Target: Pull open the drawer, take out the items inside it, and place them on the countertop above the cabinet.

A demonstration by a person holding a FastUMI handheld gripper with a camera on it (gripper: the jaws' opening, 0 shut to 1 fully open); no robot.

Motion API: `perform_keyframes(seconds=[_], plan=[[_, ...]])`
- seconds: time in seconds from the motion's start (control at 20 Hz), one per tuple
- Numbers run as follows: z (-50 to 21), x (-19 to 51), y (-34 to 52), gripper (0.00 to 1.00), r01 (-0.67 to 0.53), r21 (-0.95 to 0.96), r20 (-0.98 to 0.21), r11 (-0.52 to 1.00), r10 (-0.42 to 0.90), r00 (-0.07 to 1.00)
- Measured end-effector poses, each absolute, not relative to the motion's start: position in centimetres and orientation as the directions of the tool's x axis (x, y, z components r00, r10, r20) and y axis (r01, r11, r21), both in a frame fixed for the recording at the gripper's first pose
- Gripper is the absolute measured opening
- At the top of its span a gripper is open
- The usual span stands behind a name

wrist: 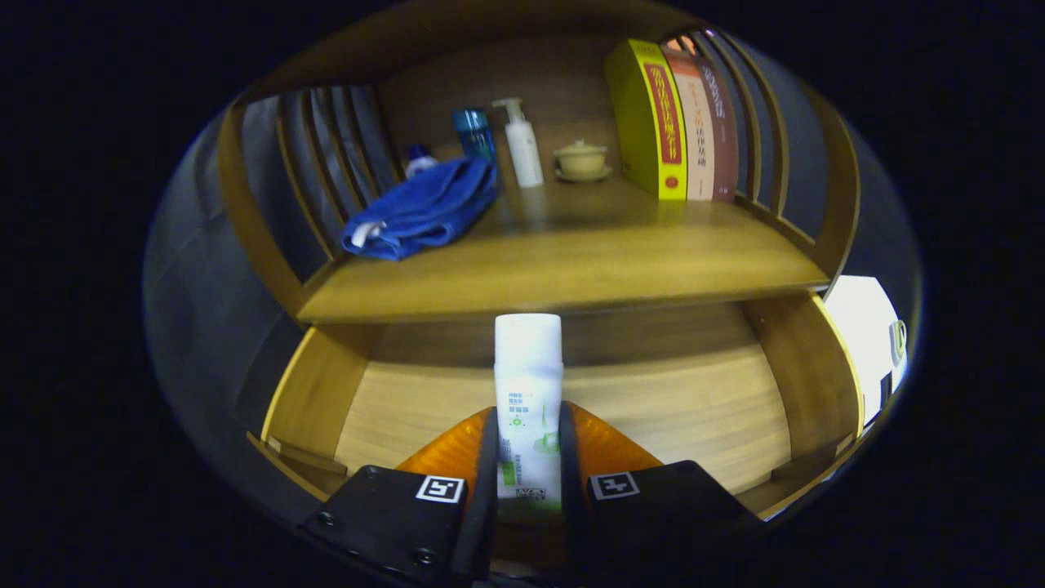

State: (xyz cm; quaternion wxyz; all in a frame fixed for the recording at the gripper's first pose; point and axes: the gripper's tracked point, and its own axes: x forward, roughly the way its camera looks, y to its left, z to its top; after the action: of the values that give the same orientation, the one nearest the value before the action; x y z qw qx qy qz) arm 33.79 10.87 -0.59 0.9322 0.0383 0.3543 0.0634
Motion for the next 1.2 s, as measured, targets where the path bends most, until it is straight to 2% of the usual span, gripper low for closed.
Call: perform_keyframes(seconds=[0.35, 0.5, 0.8, 1.2], plan=[[9.0, 33.6, 12.2, 0.42, -0.150, 0.079, -0.385, 0.986, 0.169, 0.907], [13.8, 34.9, 12.3, 0.42, -0.164, 0.075, -0.306, 0.984, 0.179, 0.935], [16.8, 42.4, 11.6, 0.42, -0.128, 0.064, -0.355, 0.990, 0.142, 0.924], [10.4, 50.4, 10.9, 0.42, -0.034, 0.079, -0.492, 0.996, 0.069, 0.868]])
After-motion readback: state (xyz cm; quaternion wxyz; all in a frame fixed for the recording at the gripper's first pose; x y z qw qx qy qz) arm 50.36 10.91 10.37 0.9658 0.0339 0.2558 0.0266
